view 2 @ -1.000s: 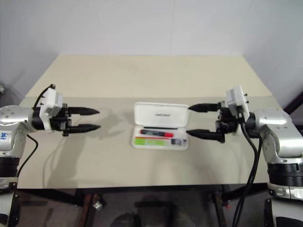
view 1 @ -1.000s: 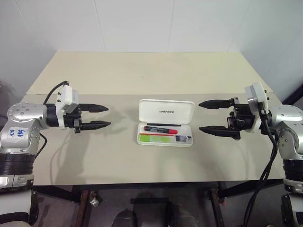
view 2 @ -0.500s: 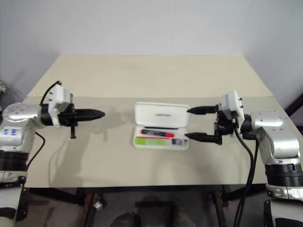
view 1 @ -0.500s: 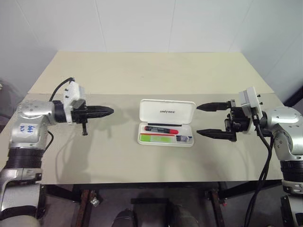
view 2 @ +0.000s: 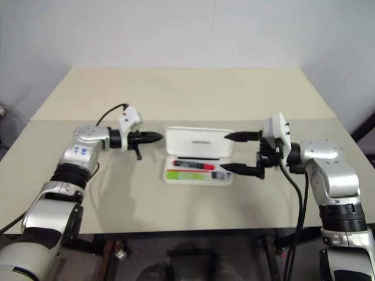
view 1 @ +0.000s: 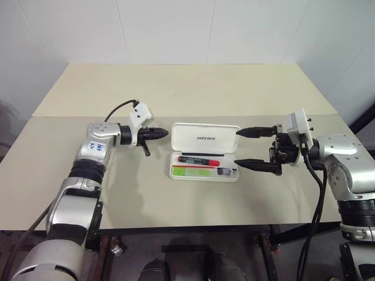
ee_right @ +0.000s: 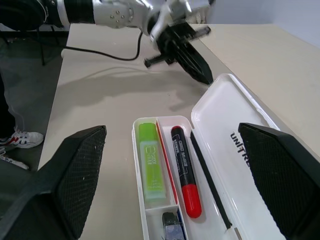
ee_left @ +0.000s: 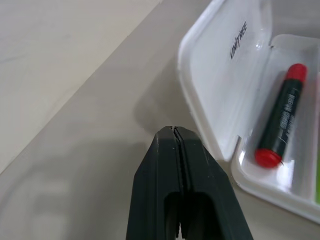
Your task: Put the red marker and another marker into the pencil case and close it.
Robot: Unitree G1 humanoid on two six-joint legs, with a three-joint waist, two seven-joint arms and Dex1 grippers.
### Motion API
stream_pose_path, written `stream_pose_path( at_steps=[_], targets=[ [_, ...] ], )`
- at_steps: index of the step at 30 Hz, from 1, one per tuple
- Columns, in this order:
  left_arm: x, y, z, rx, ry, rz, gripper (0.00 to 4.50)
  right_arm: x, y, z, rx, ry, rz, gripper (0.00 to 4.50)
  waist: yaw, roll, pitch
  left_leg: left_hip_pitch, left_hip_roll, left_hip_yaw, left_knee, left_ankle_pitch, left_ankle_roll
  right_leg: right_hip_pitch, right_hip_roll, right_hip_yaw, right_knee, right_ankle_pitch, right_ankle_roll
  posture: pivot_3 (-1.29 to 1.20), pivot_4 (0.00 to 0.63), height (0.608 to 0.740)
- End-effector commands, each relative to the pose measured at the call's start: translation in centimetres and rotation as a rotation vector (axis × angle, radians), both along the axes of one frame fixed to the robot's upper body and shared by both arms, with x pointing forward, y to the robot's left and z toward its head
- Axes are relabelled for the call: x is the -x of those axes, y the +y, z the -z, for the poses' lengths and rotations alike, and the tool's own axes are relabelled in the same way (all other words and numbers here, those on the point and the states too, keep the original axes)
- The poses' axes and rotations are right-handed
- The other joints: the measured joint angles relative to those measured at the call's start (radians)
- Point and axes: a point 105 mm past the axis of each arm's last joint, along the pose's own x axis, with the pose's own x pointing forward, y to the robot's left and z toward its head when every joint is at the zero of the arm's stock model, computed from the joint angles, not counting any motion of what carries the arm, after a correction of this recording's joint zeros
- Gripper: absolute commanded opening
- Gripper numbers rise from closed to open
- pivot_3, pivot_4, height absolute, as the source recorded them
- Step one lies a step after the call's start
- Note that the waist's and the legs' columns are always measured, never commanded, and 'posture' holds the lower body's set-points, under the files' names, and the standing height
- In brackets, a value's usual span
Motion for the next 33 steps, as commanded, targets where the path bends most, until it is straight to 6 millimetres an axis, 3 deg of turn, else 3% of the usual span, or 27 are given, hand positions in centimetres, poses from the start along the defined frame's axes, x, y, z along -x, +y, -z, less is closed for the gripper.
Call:
stream_pose_path(
  at_steps=[1,11,20,27,33],
  targets=[
    [-0.1,-0.9,-1.3,-0.001,-0.055,0.038,0.01,0.7,0.3,-0.6,-0.024,-0.028,-0.007,4.5,0.0,0.0,0.0,0.0,0.0,0.0,0.0,0.0,0.0,0.0,0.0,0.0,0.0,0.0,0.0,0.0,0.15,0.74],
    [2.5,-2.1,-1.3,-0.021,-0.166,0.259,0.01,1.1,0.3,-0.6,-0.041,-0.022,0.001,4.5,0.0,0.0,0.0,0.0,0.0,-0.001,0.0,0.0,0.001,0.0,-0.001,0.0,0.0,0.0,0.0,0.0,0.15,0.74],
    [6.4,-2.4,2.4,-0.285,-0.188,0.487,0.01,0.8,0.6,-0.5,-0.054,-0.016,-0.002,4.5,-0.001,0.0,0.0,0.0,0.0,-0.001,0.0,-0.002,0.004,0.0,-0.002,0.0,0.001,0.0,0.0,0.0,0.15,0.74],
    [6.9,-3.5,4.3,-0.31,-0.122,0.461,0.01,0.8,1.1,-0.6,-0.071,-0.023,-0.006,4.5,0.001,0.0,0.0,0.0,0.0,-0.001,0.0,-0.001,0.006,0.0,-0.005,-0.001,0.002,0.0,0.0,0.0,0.15,0.74],
    [6.1,-3.6,5.6,-0.333,-0.065,0.389,0.01,1.0,1.4,-0.5,-0.089,-0.025,-0.002,4.5,0.001,0.0,0.0,0.002,0.0,-0.002,0.0,-0.001,0.007,0.002,-0.006,-0.001,0.002,0.001,0.001,0.0,0.15,0.74]
  ],
)
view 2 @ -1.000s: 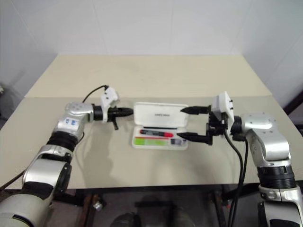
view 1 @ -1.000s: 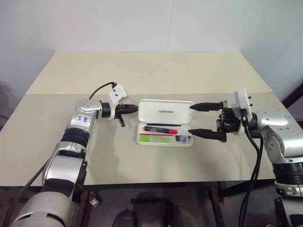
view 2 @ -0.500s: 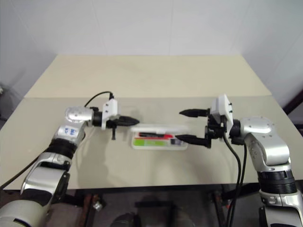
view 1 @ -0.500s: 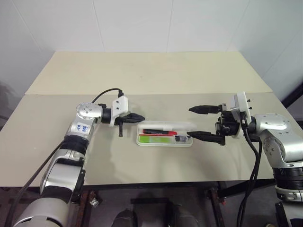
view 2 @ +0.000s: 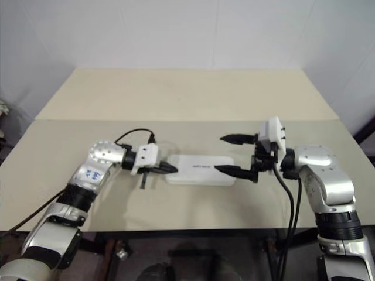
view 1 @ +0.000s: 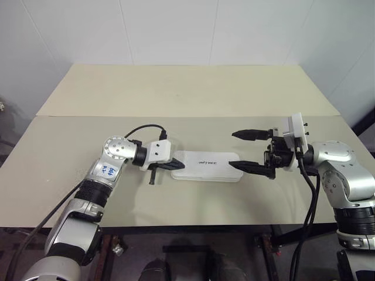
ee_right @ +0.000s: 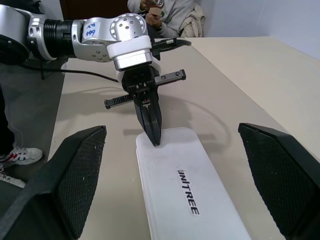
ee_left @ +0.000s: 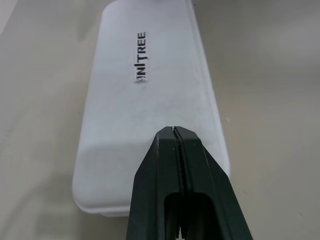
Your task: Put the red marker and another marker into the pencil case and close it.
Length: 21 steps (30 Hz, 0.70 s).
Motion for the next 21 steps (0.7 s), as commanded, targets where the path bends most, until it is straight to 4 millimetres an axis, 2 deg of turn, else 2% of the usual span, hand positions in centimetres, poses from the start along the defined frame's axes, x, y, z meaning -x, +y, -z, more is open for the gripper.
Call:
stream_pose_path(
  at_steps=[1,8,11,15,21],
  targets=[
    [-0.3,0.1,1.8,-0.054,0.049,-0.047,0.01,0.7,0.5,-0.9,-0.024,-0.045,-0.022,4.5,0.0,0.0,0.0,0.0,0.0,0.0,0.0,0.0,0.0,0.0,0.0,0.0,0.0,0.0,0.0,0.0,0.15,0.74],
    [-0.6,-0.4,2.0,-0.06,0.061,-0.051,0.01,0.8,0.7,-0.8,-0.043,-0.037,-0.019,4.5,0.0,0.0,0.0,0.004,-0.001,-0.004,0.0,0.001,0.0,0.002,-0.002,0.001,0.0,0.0,0.0,0.0,0.15,0.74],
    [-0.5,-0.5,1.2,-0.014,0.066,-0.046,0.01,1.0,0.8,-0.7,-0.046,-0.033,-0.021,4.5,0.0,0.0,-0.001,0.005,-0.001,-0.006,0.0,0.001,0.0,0.002,-0.002,0.001,0.0,0.0,-0.001,0.0,0.15,0.74],
    [0.2,0.1,-1.8,0.151,0.046,-0.036,0.01,0.8,0.6,-0.4,-0.043,-0.024,-0.022,4.5,-0.003,0.0,0.0,0.005,-0.001,-0.007,0.0,0.001,0.0,0.002,-0.002,0.001,0.0,0.0,-0.001,0.0,0.15,0.74],
    [2.7,4.0,-5.4,0.289,0.05,-0.051,0.01,0.0,-0.1,-0.2,-0.024,-0.019,-0.01,4.5,-0.007,0.0,0.0,0.003,0.001,-0.007,-0.001,0.001,0.0,0.001,0.0,0.001,0.003,0.0,-0.001,0.0,0.15,0.74]
  ],
)
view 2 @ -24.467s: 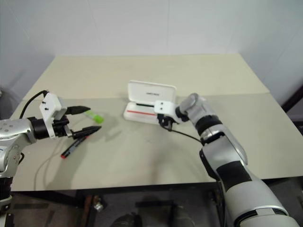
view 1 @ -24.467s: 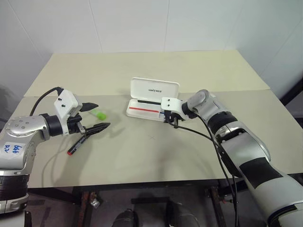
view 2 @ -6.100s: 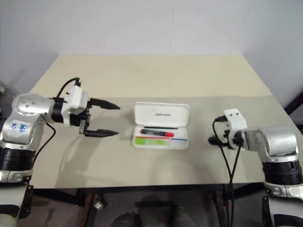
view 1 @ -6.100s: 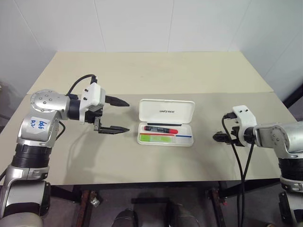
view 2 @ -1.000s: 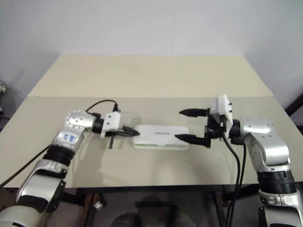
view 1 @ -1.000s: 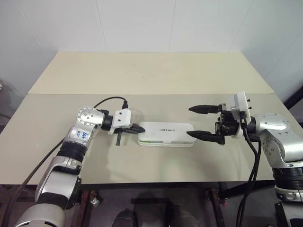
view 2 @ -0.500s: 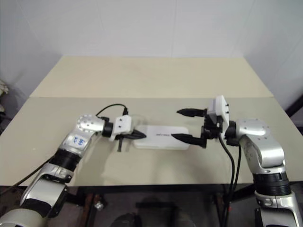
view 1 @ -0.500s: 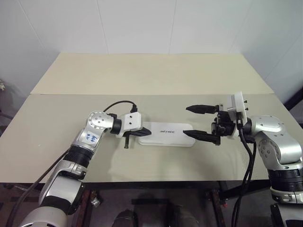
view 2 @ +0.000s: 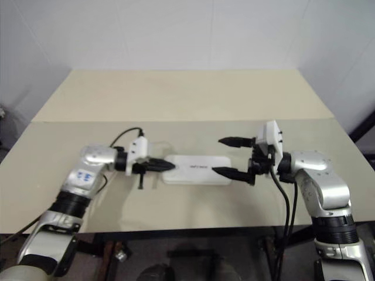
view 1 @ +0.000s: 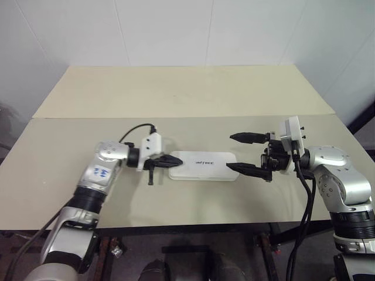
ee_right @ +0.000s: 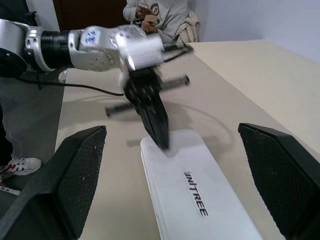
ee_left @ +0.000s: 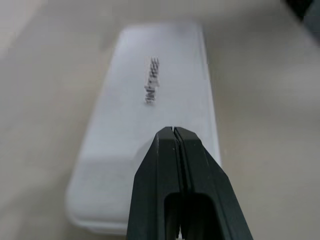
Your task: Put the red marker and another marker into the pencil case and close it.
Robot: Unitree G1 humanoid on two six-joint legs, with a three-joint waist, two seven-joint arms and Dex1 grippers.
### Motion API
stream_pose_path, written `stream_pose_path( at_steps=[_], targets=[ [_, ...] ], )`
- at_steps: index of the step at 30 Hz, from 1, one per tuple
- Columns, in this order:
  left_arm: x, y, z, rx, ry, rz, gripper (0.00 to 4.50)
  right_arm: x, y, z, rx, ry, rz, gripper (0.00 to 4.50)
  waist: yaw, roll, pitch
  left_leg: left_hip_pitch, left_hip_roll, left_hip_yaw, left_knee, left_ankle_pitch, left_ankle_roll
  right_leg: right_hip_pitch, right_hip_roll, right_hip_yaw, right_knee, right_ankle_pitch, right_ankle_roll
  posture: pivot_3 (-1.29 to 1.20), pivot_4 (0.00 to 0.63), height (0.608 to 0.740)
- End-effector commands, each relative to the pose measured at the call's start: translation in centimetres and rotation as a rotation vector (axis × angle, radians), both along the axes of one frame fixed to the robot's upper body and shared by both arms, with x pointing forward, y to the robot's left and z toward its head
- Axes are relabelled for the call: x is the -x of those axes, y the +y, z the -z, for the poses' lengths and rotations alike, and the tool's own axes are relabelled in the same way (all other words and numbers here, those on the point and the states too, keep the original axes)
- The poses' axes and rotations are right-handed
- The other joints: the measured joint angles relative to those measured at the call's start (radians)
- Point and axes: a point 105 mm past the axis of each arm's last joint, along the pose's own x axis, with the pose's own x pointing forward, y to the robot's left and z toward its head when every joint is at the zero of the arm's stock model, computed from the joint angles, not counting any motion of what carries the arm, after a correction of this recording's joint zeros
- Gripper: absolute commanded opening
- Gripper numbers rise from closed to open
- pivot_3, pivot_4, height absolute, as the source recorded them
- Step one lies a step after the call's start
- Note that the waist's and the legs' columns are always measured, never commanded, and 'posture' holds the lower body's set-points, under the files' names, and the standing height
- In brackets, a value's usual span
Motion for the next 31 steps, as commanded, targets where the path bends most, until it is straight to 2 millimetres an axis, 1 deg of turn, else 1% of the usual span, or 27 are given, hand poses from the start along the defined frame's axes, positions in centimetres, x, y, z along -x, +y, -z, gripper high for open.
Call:
stream_pose_path(
  at_steps=[1,2,3,5,7,9,11,13,16,18,22,24,26,31],
  targets=[
    [1.9,2.2,-3.0,0.073,-0.039,0.003,0.01,-0.1,-0.4,-0.9,0.012,-0.051,-0.008,4.5,-0.001,0.0,0.0,0.0,0.0,0.0,0.0,0.0,0.0,0.0,0.0,0.0,0.0,0.0,0.0,0.0,0.15,0.74],
    [2.4,3.1,-3.3,0.08,-0.026,-0.011,0.01,-0.3,-0.6,-0.9,0.016,-0.05,-0.005,4.5,-0.001,0.0,0.0,0.0,0.0,0.0,0.0,0.0,0.0,0.0,0.0,0.0,0.0,0.0,0.0,0.0,0.15,0.74],
    [2.8,3.9,-3.5,0.08,-0.026,-0.027,0.39,-0.4,-0.8,-0.9,0.02,-0.05,-0.001,4.5,0.0,0.0,0.0,0.0,0.0,0.0,0.0,0.0,0.0,0.0,0.0,0.001,-0.001,0.0,0.0,0.0,0.15,0.74],
    [3.6,5.0,-4.0,0.077,-0.012,-0.054,0.87,-0.6,-1.2,-0.8,0.033,-0.055,0.009,4.5,0.0,0.0,0.0,0.0,0.0,0.0,0.0,0.0,0.0,0.0,-0.001,0.0,-0.003,0.0,0.0,0.0,0.15,0.74],
    [4.2,5.9,-4.5,0.073,-0.017,-0.083,1.54,-0.8,-1.5,-0.4,0.068,-0.073,0.013,4.5,0.006,0.0,0.0,0.0,-0.001,-0.001,-0.001,0.0,0.0,0.0,-0.001,0.0,-0.004,0.0,0.0,0.0,0.15,0.74],
    [4.3,6.8,-4.9,0.067,-0.038,-0.122,2.18,-1.0,-2.0,-0.1,0.084,-0.086,0.023,4.5,0.009,0.0,0.0,-0.001,-0.001,-0.001,-0.001,0.0,0.0,0.0,-0.002,-0.001,-0.005,0.0,0.0,0.0,0.15,0.74],
    [4.3,8.4,-5.3,0.069,-0.039,-0.173,2.86,-1.5,-2.6,-0.1,0.084,-0.096,0.049,4.5,0.006,0.0,0.0,-0.001,-0.002,-0.001,-0.001,0.0,0.0,0.0,-0.002,-0.001,-0.005,0.0,0.0,0.0,0.15,0.74],
    [4.1,9.1,-5.6,0.084,-0.041,-0.205,3.5,-2.1,-3.4,0.0,0.091,-0.111,0.082,4.5,0.002,0.001,0.0,-0.001,-0.001,-0.001,-0.001,0.0,0.0,0.0,-0.001,-0.001,-0.005,0.0,0.0,0.0,0.15,0.74],
    [4.0,9.4,-5.8,0.11,-0.046,-0.23,4.46,-2.7,-4.3,-0.2,0.1,-0.133,0.125,4.5,0.002,0.001,0.001,-0.001,-0.001,-0.001,-0.001,0.0,0.0,0.0,-0.001,-0.001,-0.005,0.0,0.0,0.0,0.15,0.74],
    [4.0,9.5,-5.6,0.113,-0.058,-0.244,4.46,-2.8,-4.7,-0.1,0.108,-0.134,0.142,4.5,0.002,0.001,0.001,-0.001,-0.001,-0.001,-0.001,0.0,0.0,0.0,-0.001,-0.001,-0.005,0.0,0.0,0.0,0.15,0.74],
    [4.3,8.7,-4.9,0.093,-0.029,-0.221,4.46,-2.7,-5.4,-0.2,0.128,-0.129,0.149,4.5,0.002,0.001,0.001,-0.001,-0.001,0.0,-0.001,0.0,0.0,0.0,-0.001,-0.001,-0.005,0.0,0.0,0.0,0.15,0.74],
    [4.6,8.4,-4.2,0.065,-0.024,-0.197,4.46,-2.4,-5.2,-0.1,0.138,-0.133,0.146,4.5,0.002,0.001,0.001,-0.001,-0.001,0.0,-0.001,0.0,-0.001,0.0,-0.001,-0.001,-0.005,0.0,0.0,0.0,0.15,0.74],
    [4.7,8.2,-3.9,0.059,-0.019,-0.186,4.46,-2.3,-5.3,0.0,0.139,-0.133,0.146,4.5,0.002,0.001,0.001,-0.001,-0.001,-0.001,-0.001,-0.001,-0.001,0.0,-0.001,-0.001,-0.005,0.0,0.0,0.0,0.15,0.74],
    [4.5,8.4,-4.2,0.066,-0.016,-0.202,4.46,-2.5,-4.3,-0.4,0.139,-0.146,0.135,4.5,0.002,0.001,0.001,0.0,-0.001,-0.001,-0.001,-0.001,-0.001,0.0,-0.001,-0.001,-0.006,-0.001,-0.001,0.0,0.15,0.74]
  ],
)
